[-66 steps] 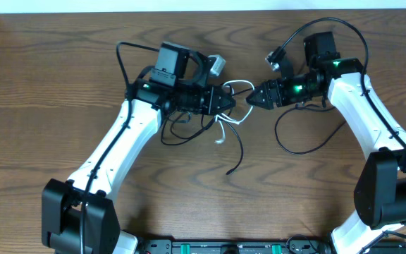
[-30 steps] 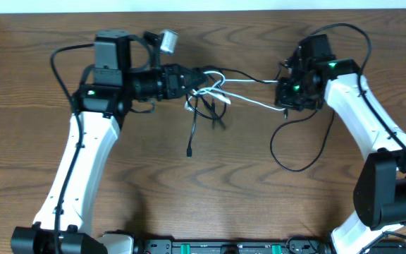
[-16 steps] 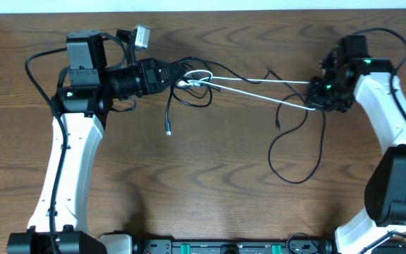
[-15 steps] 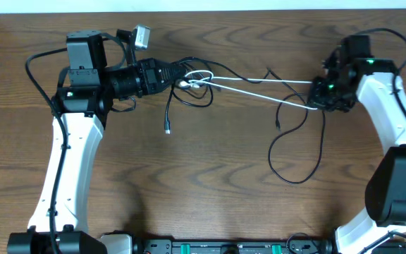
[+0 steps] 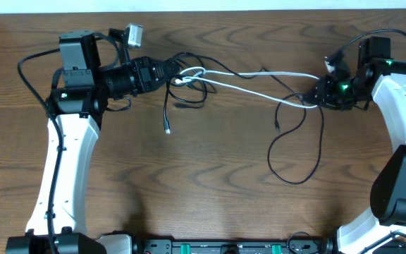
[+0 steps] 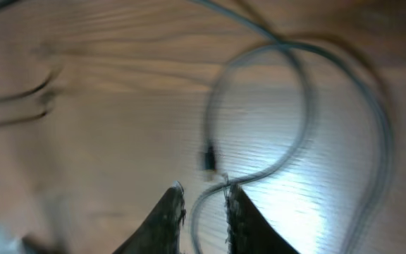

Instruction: Untangle cables

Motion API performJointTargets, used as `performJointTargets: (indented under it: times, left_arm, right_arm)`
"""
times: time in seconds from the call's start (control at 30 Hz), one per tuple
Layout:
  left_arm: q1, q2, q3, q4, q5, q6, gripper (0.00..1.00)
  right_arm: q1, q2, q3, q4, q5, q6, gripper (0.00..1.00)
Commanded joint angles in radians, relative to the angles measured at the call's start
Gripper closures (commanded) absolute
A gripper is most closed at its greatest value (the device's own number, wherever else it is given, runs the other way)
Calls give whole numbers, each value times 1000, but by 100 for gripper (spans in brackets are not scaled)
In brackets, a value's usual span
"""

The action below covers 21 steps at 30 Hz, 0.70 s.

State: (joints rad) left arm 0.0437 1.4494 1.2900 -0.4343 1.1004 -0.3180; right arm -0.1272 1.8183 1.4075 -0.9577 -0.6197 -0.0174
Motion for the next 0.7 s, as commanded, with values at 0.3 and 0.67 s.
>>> performJointTargets:
  times: [0.3,0.67]
  left_arm:
    - [-192,-30,-14,-37,-187,62,93]
    - [-276,-30,-14,-36,-324,-57,92]
  right_arm:
    - [152,5,46,23,-383,-278,31]
    - [183,-135,137,45,-75,-69,24]
